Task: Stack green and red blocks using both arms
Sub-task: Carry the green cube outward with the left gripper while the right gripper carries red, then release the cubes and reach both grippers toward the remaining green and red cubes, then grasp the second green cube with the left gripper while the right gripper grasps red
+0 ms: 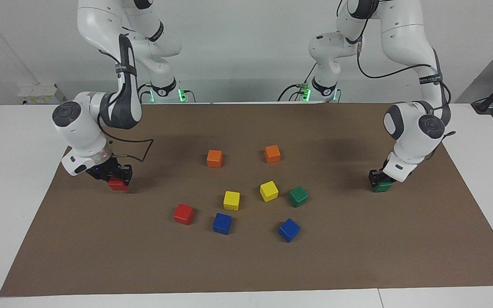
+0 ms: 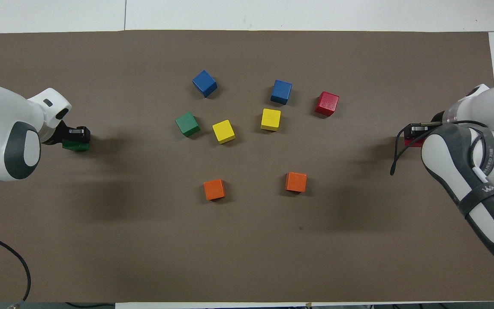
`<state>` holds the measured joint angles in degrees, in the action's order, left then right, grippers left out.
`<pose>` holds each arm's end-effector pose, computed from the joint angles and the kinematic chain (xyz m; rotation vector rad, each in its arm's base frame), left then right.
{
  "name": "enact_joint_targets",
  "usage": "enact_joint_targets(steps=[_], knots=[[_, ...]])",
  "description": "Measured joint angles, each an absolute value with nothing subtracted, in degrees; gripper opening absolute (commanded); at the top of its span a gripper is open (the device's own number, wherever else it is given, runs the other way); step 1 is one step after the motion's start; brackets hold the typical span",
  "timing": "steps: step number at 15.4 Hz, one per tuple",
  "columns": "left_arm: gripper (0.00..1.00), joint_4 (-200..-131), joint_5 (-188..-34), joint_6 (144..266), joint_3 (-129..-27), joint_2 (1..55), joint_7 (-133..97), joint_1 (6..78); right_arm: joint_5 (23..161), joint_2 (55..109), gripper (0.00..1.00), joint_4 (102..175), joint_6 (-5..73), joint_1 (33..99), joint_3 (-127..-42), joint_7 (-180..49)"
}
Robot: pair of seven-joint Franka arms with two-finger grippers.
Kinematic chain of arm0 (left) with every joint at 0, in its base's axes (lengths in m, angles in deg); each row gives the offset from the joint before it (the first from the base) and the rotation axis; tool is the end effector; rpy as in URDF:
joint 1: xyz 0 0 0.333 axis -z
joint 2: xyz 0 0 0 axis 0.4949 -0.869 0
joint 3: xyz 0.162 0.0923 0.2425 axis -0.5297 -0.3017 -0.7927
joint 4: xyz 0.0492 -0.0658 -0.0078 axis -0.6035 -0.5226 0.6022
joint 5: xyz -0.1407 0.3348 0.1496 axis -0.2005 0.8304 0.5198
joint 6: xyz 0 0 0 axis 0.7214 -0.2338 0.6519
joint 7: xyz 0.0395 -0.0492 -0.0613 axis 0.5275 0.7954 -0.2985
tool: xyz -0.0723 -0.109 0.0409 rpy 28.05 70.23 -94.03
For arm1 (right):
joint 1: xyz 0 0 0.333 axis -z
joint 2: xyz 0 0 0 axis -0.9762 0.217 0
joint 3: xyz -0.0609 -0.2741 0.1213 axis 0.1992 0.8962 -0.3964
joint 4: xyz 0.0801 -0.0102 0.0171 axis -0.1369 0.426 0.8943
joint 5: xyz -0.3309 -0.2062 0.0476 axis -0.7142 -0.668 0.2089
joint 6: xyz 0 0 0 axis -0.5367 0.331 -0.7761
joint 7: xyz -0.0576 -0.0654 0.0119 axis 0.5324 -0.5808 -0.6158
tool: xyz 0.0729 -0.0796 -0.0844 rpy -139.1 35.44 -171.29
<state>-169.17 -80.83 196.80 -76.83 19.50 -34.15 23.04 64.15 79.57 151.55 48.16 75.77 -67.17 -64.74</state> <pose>0.6029 0.0298 0.2709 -3.1036 0.0291 0.0181 0.5822 -0.0792 0.2962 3.1368 -0.0593 0.0405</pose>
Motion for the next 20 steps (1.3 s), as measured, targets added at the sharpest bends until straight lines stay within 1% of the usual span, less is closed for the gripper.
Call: enact_joint_targets(steps=[1, 4, 5, 6, 7, 9, 11, 12, 14, 16, 18, 20], knots=[[0.99, -169.22, -80.83, 196.97, -76.82, 19.37, -34.15, 23.03, 64.15, 79.96, 0.0, 152.5, 49.88, 76.62, -67.16, -66.15], [1.0, -169.3, -80.83, 197.09, -76.77, 19.33, -34.14, 23.03, 64.15, 81.73, 0.0, 153.7, 53.19, 77.89, -67.18, -67.82], [1.0, -169.23, -80.83, 197.07, -76.77, 19.35, -34.12, 23.02, 64.15, 82.26, 0.09, 153.74, 53.93, 77.99, -67.18, -67.83], [1.0, -168.74, -80.83, 196.65, -76.77, 19.41, -34.09, 23.01, 64.15, 82.28, 0.99, 153.69, 54.21, 77.99, -67.19, -67.83], [1.0, -167.22, -80.85, 194.56, -76.66, 19.54, -33.5, 23.05, 64.15, 82.33, 1.0, 153.71, 54.33, 77.99, -67.2, -67.83], [1.0, -160.95, -80.9, 186.49, -75.87, 19.72, -26.99, 24.33, 64.15, 82.34, 1.0, 153.59, 54.33, 77.89, -67.26, -67.83], [1.0, -154.96, -80.9, 181.24, -75.28, 19.7, -13.31, 29.81, 64.15, 82.25, 1.0, 152.26, 52.57, 77.45, -67.49, -67.66], [1.0, -153.57, -80.88, 180.66, -75.14, 19.64, -5.83, 33.57, 64.11, 82.16, 1.0, 150.26, 49.84, 76.67, -67.54, -66.7], [1.0, -152.93, -80.86, 180.75, -75.0, 19.05, 6.74, 39.96, 62.41, 82.1, 1.0, 143.97, 42.98, 73.63, -67.61, -60.94], [1.0, -152.42, -80.87, 181.59, -75.05, 17.4, 15.82, 43.73, 61.04, 82.5, 1.0, 137.85, 38.08, 69.43, -67.75, -51.79], [1.0, -150.86, -80.87, 184.02, -75.11, 14.41, 21.6, 45.7, 60.96, 83.92, 1.0, 133.36, 36.37, 65.01, -67.97, -42.66], [1.0, -149.96, -80.87, 187.06, -75.15, 11.8, 23.41, 46.76, 61.08, 87.1, 1.0, 129.28, 36.31, 61.73, -68.14, -35.43]])
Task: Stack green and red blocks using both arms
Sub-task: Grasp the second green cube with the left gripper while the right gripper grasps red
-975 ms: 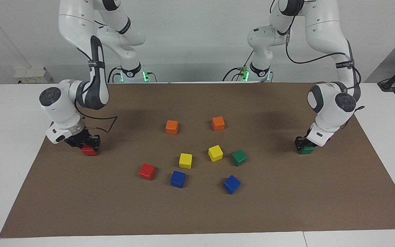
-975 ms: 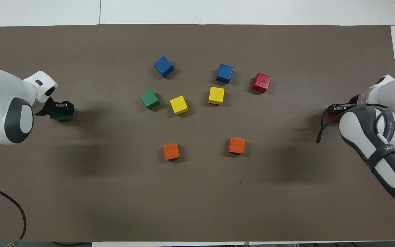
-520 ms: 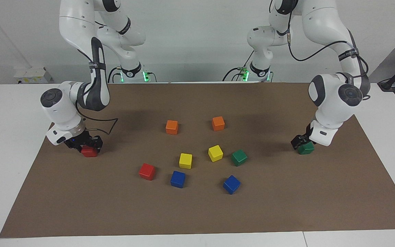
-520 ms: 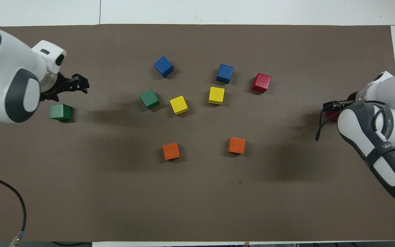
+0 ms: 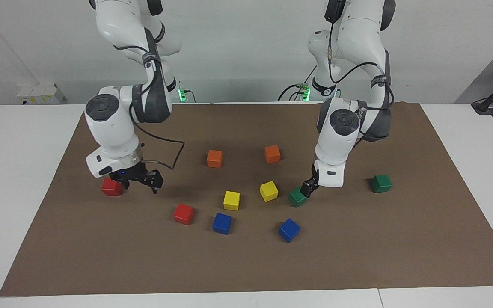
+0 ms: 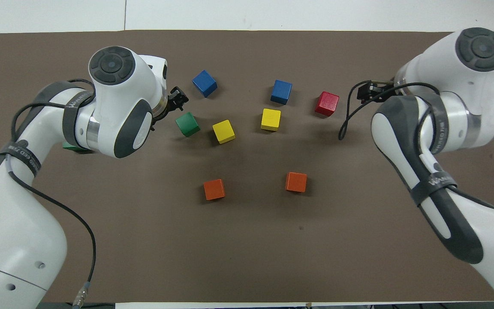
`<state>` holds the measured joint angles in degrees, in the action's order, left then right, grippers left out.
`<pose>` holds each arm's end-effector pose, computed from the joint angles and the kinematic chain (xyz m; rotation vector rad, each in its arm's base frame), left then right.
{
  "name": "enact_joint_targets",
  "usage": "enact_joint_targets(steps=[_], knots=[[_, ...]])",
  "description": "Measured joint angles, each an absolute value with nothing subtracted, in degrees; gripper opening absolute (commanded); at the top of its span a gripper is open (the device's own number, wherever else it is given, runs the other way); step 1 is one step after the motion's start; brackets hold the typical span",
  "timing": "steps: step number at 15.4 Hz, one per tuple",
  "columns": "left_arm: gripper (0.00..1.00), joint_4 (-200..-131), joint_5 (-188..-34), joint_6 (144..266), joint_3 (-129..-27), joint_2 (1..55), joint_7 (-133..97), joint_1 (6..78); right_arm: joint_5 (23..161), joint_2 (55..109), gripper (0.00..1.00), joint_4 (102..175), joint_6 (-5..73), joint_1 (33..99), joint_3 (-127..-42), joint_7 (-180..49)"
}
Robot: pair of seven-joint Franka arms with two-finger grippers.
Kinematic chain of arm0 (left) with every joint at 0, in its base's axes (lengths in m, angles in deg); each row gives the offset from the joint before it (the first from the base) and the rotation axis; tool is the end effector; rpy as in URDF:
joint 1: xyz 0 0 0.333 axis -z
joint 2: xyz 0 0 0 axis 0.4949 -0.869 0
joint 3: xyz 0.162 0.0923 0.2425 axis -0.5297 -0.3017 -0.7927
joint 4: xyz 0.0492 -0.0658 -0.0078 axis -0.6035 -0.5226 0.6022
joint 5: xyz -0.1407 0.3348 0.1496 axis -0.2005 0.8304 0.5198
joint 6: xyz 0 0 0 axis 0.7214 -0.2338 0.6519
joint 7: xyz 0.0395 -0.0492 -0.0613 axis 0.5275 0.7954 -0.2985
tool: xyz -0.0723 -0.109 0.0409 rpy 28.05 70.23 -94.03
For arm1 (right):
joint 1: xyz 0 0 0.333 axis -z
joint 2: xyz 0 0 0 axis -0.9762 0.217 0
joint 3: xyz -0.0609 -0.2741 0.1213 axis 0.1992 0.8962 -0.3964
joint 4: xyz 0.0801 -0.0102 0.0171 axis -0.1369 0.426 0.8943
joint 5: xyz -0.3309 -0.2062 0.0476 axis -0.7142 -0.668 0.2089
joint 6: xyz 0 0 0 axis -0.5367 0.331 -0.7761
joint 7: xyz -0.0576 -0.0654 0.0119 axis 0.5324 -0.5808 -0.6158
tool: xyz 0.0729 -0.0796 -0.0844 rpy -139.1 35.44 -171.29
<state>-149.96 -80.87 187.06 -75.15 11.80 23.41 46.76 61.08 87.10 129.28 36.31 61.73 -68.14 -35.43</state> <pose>0.6239 -0.2517 0.3212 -3.0133 -0.8702 -0.0508 0.6585 0.0884 0.3741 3.0789 -0.3816 0.1375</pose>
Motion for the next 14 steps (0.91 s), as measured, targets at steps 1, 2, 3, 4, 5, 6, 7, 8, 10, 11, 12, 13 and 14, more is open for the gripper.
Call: enact_joint_targets(steps=[1, 2, 3, 4, 5, 6, 7, 8, 10, 11, 12, 13, 14], knots=[[1.0, -149.62, -80.87, 187.73, -75.16, 10.78, 24.14, 47.01, 61.38, 89.15, 1.0, 127.25, 36.26, 60.62, -68.16, -32.9], [1.0, -149.32, -80.87, 188.26, -75.21, 10.05, 24.72, 47.17, 61.87, 91.38, 1.0, 125.23, 36.19, 59.68, -68.17, -31.1], [1.0, -149.13, -80.87, 188.64, -75.23, 9.63, 25.24, 47.28, 62.26, 93.51, 1.0, 123.21, 36.19, 58.95, -68.17, -29.6], [1.0, -149.09, -80.87, 189.53, -75.23, 9.47, 26.19, 47.38, 62.42, 95.64, 1.0, 121.06, 36.18, 58.28, -68.17, -27.83], [1.0, -149.09, -80.83, 190.59, -75.22, 9.43, 27.23, 47.48, 62.44, 97.63, 1.0, 118.97, 36.18, 57.68, -68.18, -26.06], [1.0, -149.09, -80.74, 191.2, -75.21, 9.42, 27.79, 47.59, 62.45, 99.3, 1.0, 117.28, 36.21, 57.22, -68.19, -24.71], [1.0, -149.15, -80.53, 191.56, -75.21, 9.37, 28.06, 47.75, 62.47, 100.51, 1.0, 116.18, 36.42, 56.98, -68.19, -23.95], [1.0, -149.4, -80.35, 191.89, -75.22, 9.26, 28.26, 47.99, 62.5, 101.31, 1.0, 115.54, 37.04, 56.93, -68.18, -23.72], [1.0, -150.48, -80.23, 193.23, -75.23, 8.92, 28.51, 48.64, 62.55, 102.1, 1.0, 115.78, 38.9, 57.0, -68.11, -23.71], [1.0, -151.23, -80.2, 193.83, -75.25, 8.8, 28.8, 48.98, 62.59, 102.38, 1.0, 116.36, 39.9, 57.05, -68.1, -23.71], [1.0, -152.02, -80.19, 194.44, -75.25, 8.74, 29.49, 49.26, 62.63, 102.63, 1.0, 117.27, 41.28, 57.03, -68.11, -23.71], [1.0, -152.84, -80.17, 195.4, -75.28, 8.73, 30.45, 49.58, 62.64, 102.82, 1.0, 118.3, 42.72, 57.0, -68.13, -23.71], [1.0, -153.58, -80.15, 196.38, -75.27, 8.73, 31.27, 49.88, 62.65, 102.93, 1.0, 119.34, 44.06, 56.95, -68.14, -23.71]])
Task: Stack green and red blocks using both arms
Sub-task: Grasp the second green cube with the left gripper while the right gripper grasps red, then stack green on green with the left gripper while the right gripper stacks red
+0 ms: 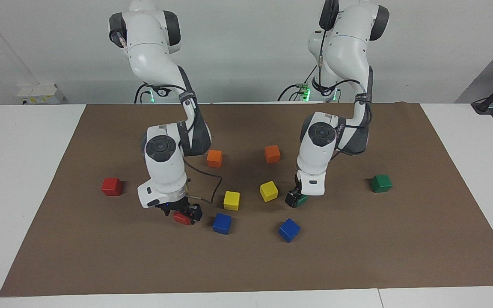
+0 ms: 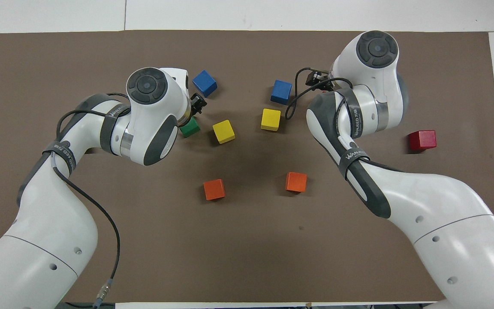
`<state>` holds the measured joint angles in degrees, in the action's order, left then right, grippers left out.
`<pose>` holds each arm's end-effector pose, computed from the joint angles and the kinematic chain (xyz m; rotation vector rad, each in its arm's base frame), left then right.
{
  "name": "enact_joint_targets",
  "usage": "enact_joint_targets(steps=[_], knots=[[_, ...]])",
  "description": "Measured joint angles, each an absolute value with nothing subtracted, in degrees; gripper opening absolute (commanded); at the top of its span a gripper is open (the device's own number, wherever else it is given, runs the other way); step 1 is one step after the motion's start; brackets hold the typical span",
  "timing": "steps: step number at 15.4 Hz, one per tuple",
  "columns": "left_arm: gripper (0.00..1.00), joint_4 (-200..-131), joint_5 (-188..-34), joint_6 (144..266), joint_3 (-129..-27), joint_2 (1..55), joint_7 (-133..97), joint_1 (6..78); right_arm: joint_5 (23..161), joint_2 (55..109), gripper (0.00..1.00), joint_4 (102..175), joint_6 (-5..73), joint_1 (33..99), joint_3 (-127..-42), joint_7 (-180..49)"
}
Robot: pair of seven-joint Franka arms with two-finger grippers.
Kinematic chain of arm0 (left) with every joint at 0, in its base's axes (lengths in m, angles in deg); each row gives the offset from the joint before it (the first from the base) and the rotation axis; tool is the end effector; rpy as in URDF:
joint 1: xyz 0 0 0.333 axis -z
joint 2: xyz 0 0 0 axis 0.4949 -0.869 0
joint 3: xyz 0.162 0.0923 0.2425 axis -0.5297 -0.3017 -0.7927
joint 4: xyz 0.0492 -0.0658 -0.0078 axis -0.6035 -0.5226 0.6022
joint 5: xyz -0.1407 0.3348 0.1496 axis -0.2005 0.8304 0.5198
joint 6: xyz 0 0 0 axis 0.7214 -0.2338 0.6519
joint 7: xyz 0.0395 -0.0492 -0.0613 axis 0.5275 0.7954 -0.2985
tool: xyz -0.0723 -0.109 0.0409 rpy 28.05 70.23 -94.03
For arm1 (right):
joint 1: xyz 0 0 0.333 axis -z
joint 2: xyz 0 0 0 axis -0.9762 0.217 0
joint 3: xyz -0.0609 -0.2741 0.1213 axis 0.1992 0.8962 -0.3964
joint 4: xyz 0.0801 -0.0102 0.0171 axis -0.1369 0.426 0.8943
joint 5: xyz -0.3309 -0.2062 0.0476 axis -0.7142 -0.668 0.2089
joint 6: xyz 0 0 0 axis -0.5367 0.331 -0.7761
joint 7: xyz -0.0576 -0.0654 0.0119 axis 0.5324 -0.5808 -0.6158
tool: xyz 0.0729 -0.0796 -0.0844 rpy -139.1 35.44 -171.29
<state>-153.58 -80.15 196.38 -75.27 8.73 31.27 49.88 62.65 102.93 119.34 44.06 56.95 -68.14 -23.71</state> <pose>0.6112 -0.2872 0.2713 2.9540 0.9683 0.1017 0.7024 0.1638 0.2802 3.0636 -0.5571 0.2036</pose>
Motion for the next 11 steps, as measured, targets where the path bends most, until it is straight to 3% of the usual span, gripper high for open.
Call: enact_joint_targets(steps=[3, 5, 6, 7, 8, 9, 11], knots=[[0.98, -154.66, -80.14, 197.43, -75.34, 8.73, 32.09, 50.32, 62.68, 102.95, 1.0, 120.81, 45.49, 56.9, -68.15, -23.71], [0.95, -154.84, -80.13, 197.6, -75.52, 8.73, 32.19, 50.32, 62.87, 102.85, 0.91, 121.97, 47.26, 56.88, -68.16, -23.71], [0.89, -154.88, -80.13, 197.67, -75.71, 8.74, 32.24, 50.32, 62.99, 102.7, 0.82, 123.26, 49.1, 56.87, -68.22, -23.71], [0.71, -154.93, -80.12, 197.82, -75.95, 8.73, 32.26, 50.32, 63.14, 102.55, 0.66, 124.77, 51.05, 56.85, -68.41, -23.71], [0.36, -154.97, -80.12, 198.02, -76.13, 8.73, 32.27, 50.32, 63.25, 102.45, 0.45, 126.07, 52.44, 56.83, -68.65, -23.7], [0.0, -155.0, -80.12, 198.15, -76.26, 8.73, 32.3, 50.32, 63.25, 102.35, 0.05, 126.89, 53.21, 56.8, -68.78, -23.7], [0.0, -155.05, -80.12, 198.15, -76.36, 8.73, 32.32, 50.32, 63.27, 101.54, 0.0, 127.24, 53.2, 56.8, -68.9, -23.69]])
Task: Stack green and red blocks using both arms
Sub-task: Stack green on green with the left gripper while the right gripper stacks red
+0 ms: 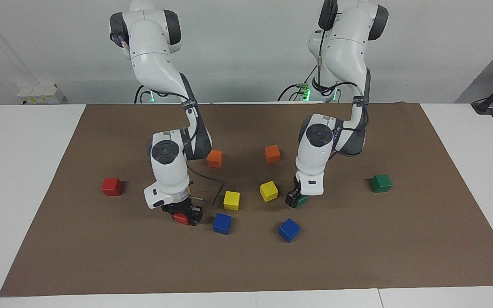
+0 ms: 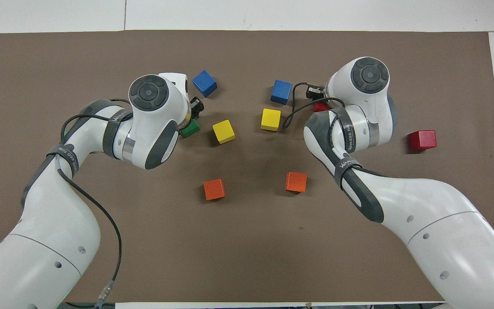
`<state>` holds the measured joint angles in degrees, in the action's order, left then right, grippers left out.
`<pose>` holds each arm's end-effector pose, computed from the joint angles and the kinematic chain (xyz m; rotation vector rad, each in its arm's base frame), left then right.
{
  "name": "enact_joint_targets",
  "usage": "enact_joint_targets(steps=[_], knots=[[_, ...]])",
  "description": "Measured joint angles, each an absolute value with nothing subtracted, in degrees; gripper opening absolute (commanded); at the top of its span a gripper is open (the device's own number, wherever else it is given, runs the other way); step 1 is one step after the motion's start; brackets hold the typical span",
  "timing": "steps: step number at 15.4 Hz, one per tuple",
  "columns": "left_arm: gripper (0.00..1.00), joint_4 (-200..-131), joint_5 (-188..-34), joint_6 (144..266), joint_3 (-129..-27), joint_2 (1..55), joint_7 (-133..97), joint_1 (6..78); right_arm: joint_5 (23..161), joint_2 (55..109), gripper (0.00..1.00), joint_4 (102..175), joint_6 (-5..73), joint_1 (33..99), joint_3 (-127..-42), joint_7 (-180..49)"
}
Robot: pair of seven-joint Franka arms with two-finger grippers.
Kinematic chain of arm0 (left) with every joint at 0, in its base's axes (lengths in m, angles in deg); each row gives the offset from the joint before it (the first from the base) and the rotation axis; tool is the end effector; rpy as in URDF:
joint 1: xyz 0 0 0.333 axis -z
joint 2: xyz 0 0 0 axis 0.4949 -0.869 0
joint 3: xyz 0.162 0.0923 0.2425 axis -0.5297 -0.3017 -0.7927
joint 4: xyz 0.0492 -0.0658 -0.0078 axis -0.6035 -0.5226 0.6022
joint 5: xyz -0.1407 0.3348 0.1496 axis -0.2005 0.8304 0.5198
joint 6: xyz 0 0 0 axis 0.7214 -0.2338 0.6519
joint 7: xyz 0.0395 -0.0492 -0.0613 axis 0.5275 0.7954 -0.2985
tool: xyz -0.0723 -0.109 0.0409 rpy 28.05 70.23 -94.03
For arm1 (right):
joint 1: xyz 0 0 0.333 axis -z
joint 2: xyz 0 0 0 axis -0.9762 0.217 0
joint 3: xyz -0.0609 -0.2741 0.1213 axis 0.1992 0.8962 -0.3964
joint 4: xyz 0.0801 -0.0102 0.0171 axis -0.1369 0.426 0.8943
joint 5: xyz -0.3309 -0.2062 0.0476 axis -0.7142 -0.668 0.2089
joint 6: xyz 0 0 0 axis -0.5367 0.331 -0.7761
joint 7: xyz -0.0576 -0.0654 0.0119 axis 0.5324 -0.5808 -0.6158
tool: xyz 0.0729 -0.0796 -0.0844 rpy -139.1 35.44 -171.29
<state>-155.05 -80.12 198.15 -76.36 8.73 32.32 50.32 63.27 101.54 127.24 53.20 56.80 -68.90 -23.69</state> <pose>0.6104 -0.2803 0.2622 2.9435 1.0053 0.1149 0.6856 0.1658 0.2489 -3.0680 0.5538 -0.2582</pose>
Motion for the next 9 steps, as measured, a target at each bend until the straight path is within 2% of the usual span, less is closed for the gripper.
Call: enact_joint_targets(steps=[4, 6, 9], knots=[[0.0, -153.05, -76.91, 189.09, -76.57, 9.85, 30.19, 50.17, 63.27, 100.76, 0.0, 126.23, 48.64, 56.93, -68.92, -23.7], [0.0, -152.83, -76.72, 183.16, -77.03, 14.04, 21.33, 47.46, 63.27, 100.03, 0.0, 124.45, 44.85, 57.07, -68.89, -25.07], [0.0, -154.72, -79.48, 176.8, -77.37, 21.82, 0.33, 37.53, 63.23, 95.63, 0.0, 123.74, 37.49, 58.57, -68.43, -32.46]])
